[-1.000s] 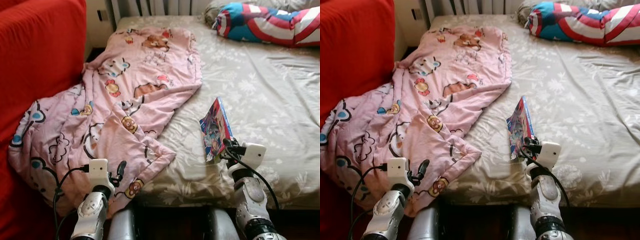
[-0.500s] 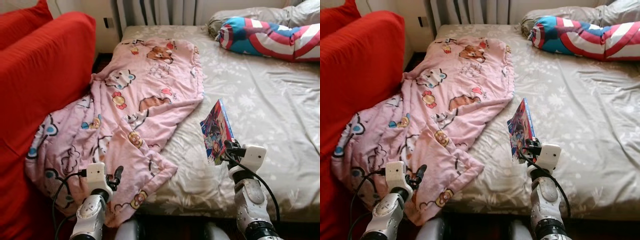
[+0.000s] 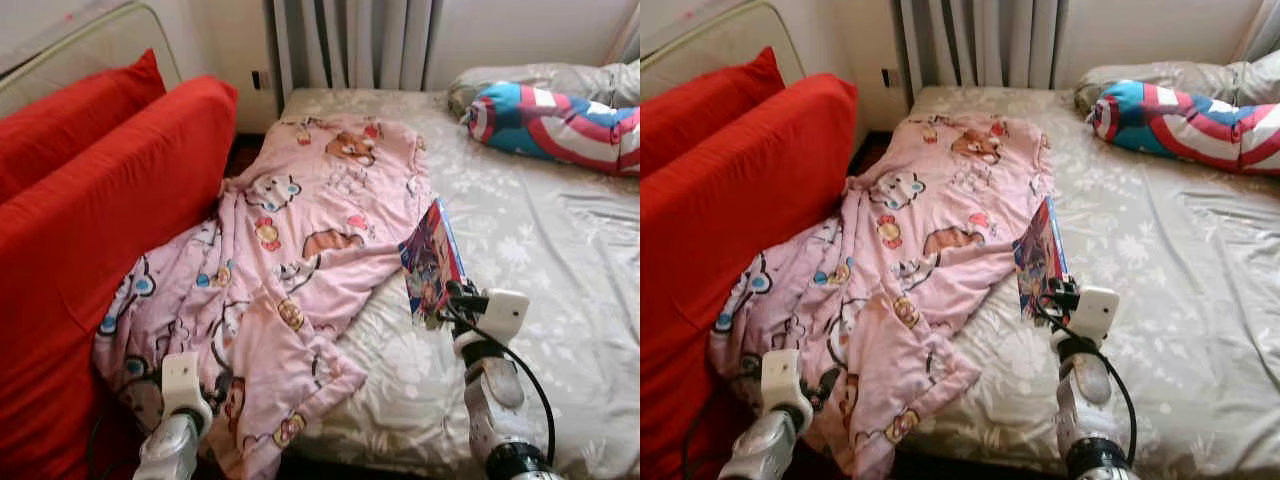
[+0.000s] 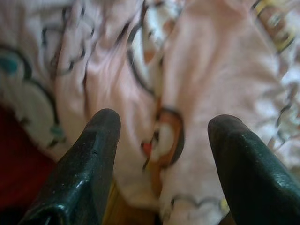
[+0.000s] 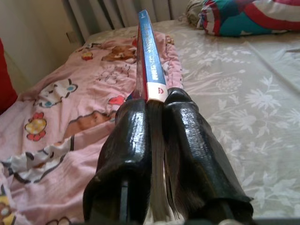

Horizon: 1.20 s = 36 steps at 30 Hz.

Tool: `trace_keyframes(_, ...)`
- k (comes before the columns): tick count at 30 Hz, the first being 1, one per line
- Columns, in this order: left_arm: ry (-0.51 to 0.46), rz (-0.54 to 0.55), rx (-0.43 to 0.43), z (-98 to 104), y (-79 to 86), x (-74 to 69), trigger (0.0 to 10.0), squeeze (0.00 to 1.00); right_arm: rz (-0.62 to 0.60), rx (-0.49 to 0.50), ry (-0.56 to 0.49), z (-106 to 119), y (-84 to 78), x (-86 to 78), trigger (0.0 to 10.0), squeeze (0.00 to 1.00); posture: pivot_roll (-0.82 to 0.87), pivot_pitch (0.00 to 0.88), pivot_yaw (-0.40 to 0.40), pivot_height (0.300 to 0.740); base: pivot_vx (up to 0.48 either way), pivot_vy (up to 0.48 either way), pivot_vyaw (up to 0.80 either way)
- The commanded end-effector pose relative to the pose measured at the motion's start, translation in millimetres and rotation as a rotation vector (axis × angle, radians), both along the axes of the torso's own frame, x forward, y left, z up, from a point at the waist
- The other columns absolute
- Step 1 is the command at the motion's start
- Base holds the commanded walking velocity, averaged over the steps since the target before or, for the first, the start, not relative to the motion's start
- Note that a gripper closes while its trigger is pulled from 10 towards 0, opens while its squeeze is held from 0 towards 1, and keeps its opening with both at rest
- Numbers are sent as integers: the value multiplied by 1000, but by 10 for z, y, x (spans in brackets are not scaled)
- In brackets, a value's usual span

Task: Clean up the room

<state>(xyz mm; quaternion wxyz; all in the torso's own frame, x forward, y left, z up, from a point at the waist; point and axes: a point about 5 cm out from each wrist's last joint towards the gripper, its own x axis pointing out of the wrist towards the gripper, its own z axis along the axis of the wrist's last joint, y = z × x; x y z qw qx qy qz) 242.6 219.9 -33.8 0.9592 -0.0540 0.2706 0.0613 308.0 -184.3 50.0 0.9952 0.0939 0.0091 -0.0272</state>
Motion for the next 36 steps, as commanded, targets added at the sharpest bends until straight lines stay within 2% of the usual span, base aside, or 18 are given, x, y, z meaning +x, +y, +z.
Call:
trace_keyframes(1, 65, 11, 9, -86, 54, -111, 10000, 0, 7, -2, -39, 71, 44, 37, 10000, 0, 33, 0, 47, 740, 0, 0, 0)
trace_keyframes(8, 129, 3, -4, -167, 4, -182, 10000, 0, -6, -2, -39, 64, 45, 34, 10000, 0, 30, 0, 46, 740, 0, 0, 0)
trace_keyframes(12, 186, -7, 26, -210, -10, -217, 10000, 0, -23, -8, -45, 107, 8, 76, 10000, 0, 33, 0, 51, 740, 0, 0, 0)
trace_keyframes(17, 224, 33, 27, -254, 45, -296, 10000, 0, -27, -1, -58, 143, 14, 102, 10000, 0, 24, 0, 59, 740, 0, 0, 0)
trace_keyframes(25, 232, 50, 36, -272, 81, -342, 10000, 0, -52, -5, -46, 116, -42, 73, 10000, 0, 14, 10, 54, 740, 0, 0, 0)
trace_keyframes(36, 227, 24, 36, -276, -1, -320, 10000, 0, -53, 3, -38, 89, -31, 43, 10000, 0, 5, 49, 45, 740, 0, -325, -370)
